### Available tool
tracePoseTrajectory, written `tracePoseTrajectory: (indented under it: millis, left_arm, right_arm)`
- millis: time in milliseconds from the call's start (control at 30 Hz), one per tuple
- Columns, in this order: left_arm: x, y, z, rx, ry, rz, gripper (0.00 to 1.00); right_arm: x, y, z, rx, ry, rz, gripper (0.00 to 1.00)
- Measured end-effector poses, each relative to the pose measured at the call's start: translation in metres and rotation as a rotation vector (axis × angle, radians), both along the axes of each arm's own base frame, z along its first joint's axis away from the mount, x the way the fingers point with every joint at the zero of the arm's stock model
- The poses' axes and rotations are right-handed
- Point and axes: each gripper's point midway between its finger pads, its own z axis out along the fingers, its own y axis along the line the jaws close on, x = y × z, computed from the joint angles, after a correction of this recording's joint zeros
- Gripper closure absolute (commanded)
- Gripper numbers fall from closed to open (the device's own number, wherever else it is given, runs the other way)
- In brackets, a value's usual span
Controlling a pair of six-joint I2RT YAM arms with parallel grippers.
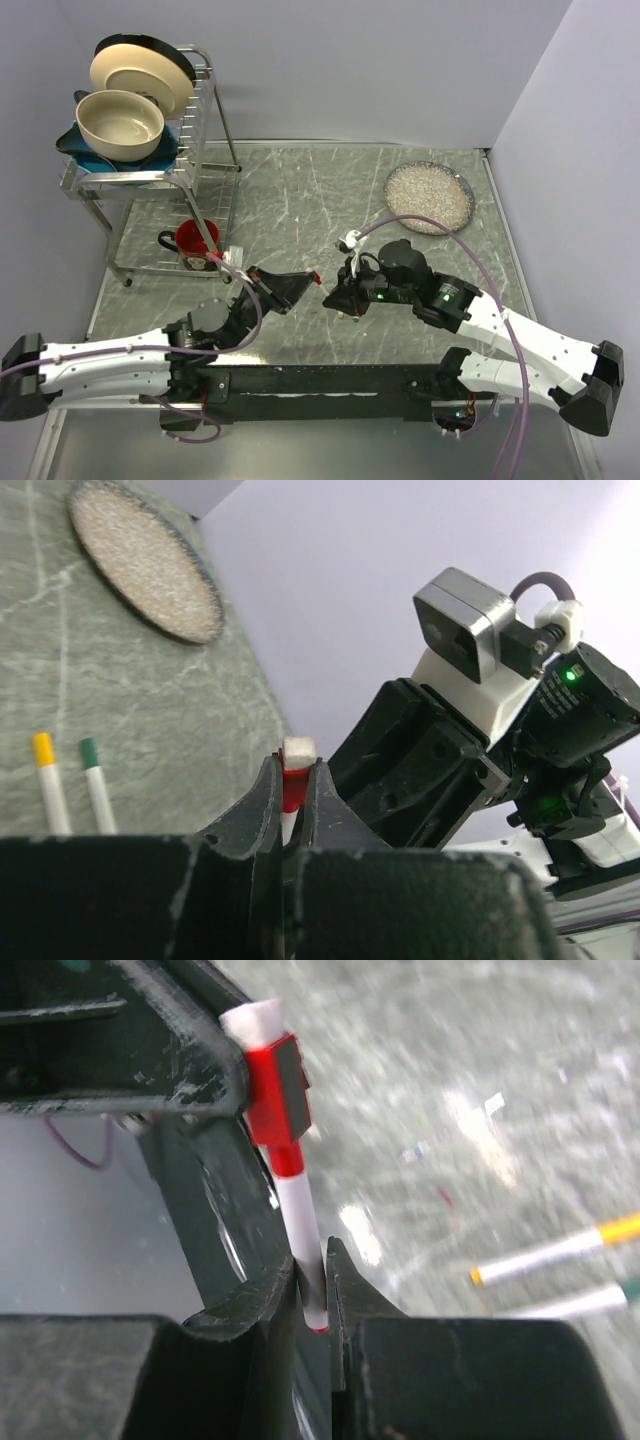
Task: Insert the pens into the pen caps
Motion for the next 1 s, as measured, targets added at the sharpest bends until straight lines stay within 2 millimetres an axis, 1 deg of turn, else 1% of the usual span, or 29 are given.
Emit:
tracePoseTrajectory:
  millis: [33,100,133,167,200,233,267,300,333,400,467,500,533,600,700,800,867,967,1000]
  left_arm:
    - [0.002,0.002,0.003,0.024,-0.005,0.003,0.99]
    - [0.005,0.003,0.010,0.072,-0.014,-0.002,0.99]
    - [0.004,0.001,0.011,0.104,-0.020,-0.020,0.99]
    - [0.003,-0.002,0.011,0.139,-0.025,-0.042,0.99]
    - [0.004,-0.005,0.011,0.168,-0.026,-0.059,0.99]
    - [0.005,-0.008,0.010,0.203,-0.025,-0.077,0.99]
    - [0.006,-0.012,0.009,0.239,-0.025,-0.098,0.99]
    - [0.008,-0.015,0.007,0.273,-0.024,-0.109,0.99]
    - [0.010,-0.018,0.005,0.307,-0.022,-0.121,0.99]
    - [0.015,-0.022,0.000,0.371,-0.018,-0.131,0.99]
    - [0.023,-0.023,-0.006,0.428,-0.009,-0.132,0.99]
    - [0.028,-0.023,-0.010,0.448,-0.002,-0.128,0.99]
    - [0.035,-0.020,-0.016,0.470,0.009,-0.119,0.99]
    - [0.051,-0.014,-0.030,0.509,0.043,-0.095,0.99]
    - [0.072,-0.011,-0.055,0.556,0.100,-0.074,0.99]
    - [0.087,-0.014,-0.093,0.622,0.177,-0.087,0.99]
    - [0.091,-0.017,-0.124,0.674,0.238,-0.111,0.99]
    - [0.095,-0.017,-0.164,0.742,0.326,-0.142,0.99]
    - [0.097,-0.018,-0.175,0.758,0.351,-0.149,0.99]
  right_arm:
    - [0.001,0.003,0.003,0.035,-0.011,0.001,0.69]
    - [0.003,0.008,0.008,0.091,-0.017,-0.011,0.61]
    - [0.009,0.009,0.013,0.128,-0.030,-0.029,0.54]
    - [0.016,0.011,0.023,0.179,-0.048,-0.051,0.51]
    - [0.019,0.011,0.029,0.213,-0.059,-0.061,0.46]
    - [0.021,0.011,0.036,0.252,-0.079,-0.071,0.38]
    - [0.021,0.009,0.041,0.274,-0.083,-0.079,0.34]
    - [0.021,0.007,0.044,0.302,-0.096,-0.083,0.29]
    - [0.018,0.004,0.046,0.321,-0.095,-0.089,0.21]
    - [0.009,-0.007,0.047,0.358,-0.099,-0.094,0.18]
    - [-0.003,-0.020,0.050,0.403,-0.109,-0.096,0.08]
    - [-0.008,-0.026,0.050,0.421,-0.110,-0.099,0.06]
    - [-0.014,-0.033,0.050,0.444,-0.114,-0.104,0.03]
    - [-0.024,-0.047,0.052,0.480,-0.115,-0.120,0.01]
    - [-0.032,-0.062,0.065,0.544,-0.138,-0.145,0.00]
    - [-0.034,-0.072,0.070,0.570,-0.145,-0.177,0.00]
    - [-0.032,-0.073,0.065,0.557,-0.128,-0.194,0.00]
    - [-0.031,-0.072,0.056,0.530,-0.094,-0.206,0.00]
    - [-0.031,-0.071,0.055,0.525,-0.083,-0.206,0.00]
